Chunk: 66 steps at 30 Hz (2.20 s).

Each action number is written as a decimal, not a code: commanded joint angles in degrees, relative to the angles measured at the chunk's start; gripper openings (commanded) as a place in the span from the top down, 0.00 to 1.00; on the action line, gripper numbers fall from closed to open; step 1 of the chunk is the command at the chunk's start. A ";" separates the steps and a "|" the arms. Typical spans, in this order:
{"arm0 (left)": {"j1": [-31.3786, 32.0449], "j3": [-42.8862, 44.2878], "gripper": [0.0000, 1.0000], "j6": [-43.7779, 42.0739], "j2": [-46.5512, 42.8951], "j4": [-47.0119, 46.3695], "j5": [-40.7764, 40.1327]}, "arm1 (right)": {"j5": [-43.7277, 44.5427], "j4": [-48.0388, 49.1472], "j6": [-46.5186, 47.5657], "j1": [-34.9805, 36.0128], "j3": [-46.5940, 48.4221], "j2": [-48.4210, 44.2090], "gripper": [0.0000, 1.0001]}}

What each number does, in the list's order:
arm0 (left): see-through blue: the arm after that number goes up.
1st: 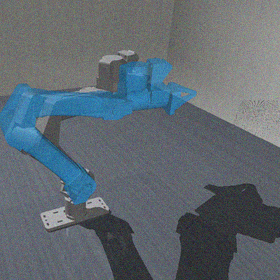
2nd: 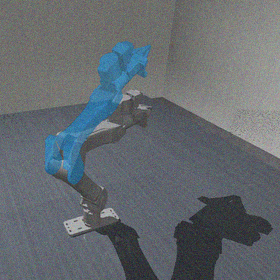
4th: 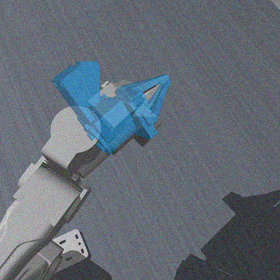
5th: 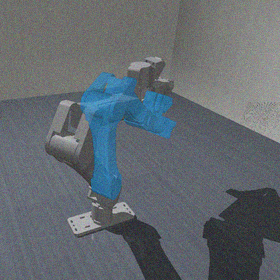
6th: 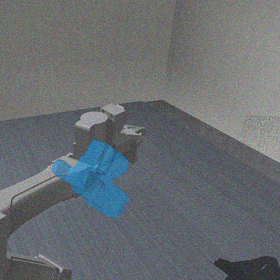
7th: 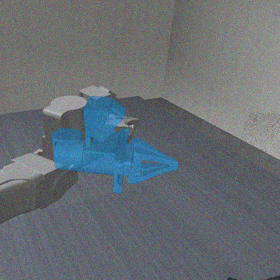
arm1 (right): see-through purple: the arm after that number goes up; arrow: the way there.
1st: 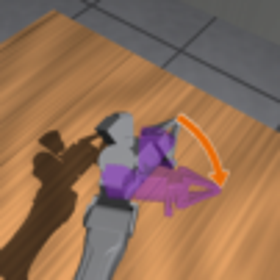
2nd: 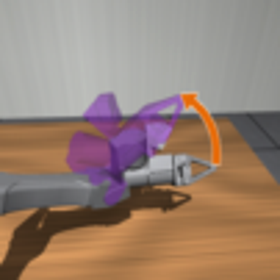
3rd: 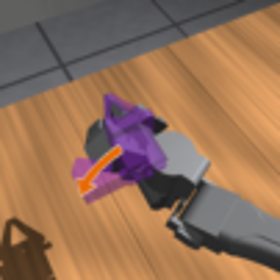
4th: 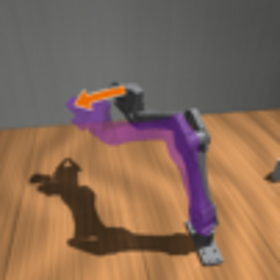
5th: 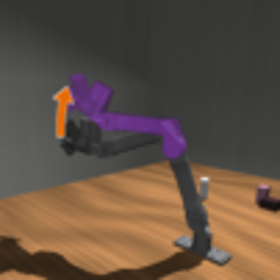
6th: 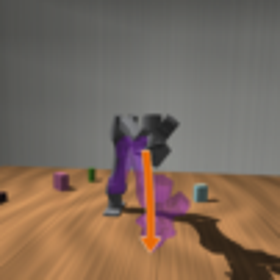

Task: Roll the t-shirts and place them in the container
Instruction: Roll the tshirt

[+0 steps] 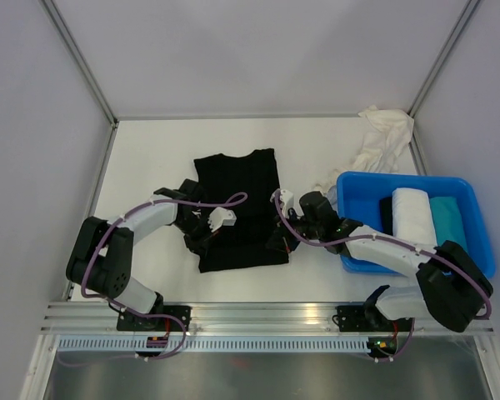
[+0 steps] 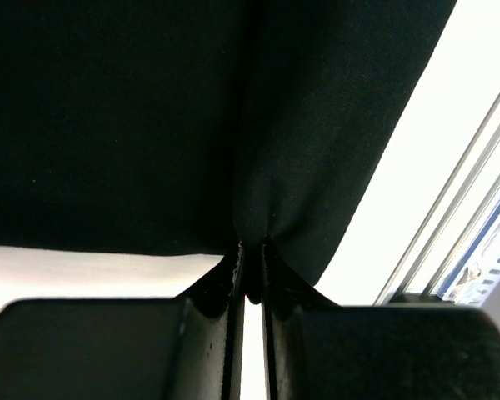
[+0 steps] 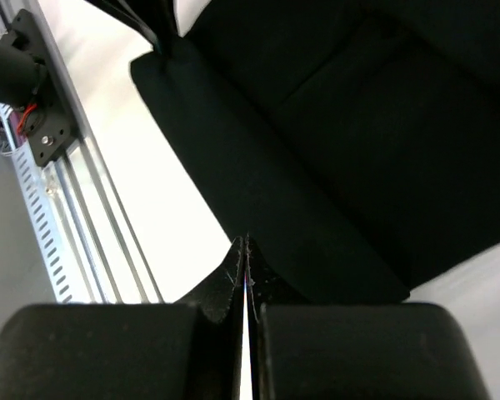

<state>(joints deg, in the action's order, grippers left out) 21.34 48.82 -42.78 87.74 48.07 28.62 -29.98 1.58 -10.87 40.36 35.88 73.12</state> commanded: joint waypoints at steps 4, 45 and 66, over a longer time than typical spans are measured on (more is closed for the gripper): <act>-0.34 2.69 0.85 2.27 -0.38 -0.61 -2.69 | 4.39 8.70 -5.21 0.16 -0.11 8.43 1.00; 24.10 -18.85 0.87 5.52 -18.48 -18.98 -32.14 | 5.28 6.95 -1.80 -2.39 -0.20 10.38 0.79; 12.24 -7.95 0.98 -9.68 -16.20 -0.09 -8.67 | 27.48 -5.47 40.76 17.64 -6.78 -7.39 0.41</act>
<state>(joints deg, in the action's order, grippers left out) 34.92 38.72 -48.31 71.16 44.80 14.68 -11.53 -5.89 25.28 55.81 29.74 63.77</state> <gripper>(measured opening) 0.066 0.585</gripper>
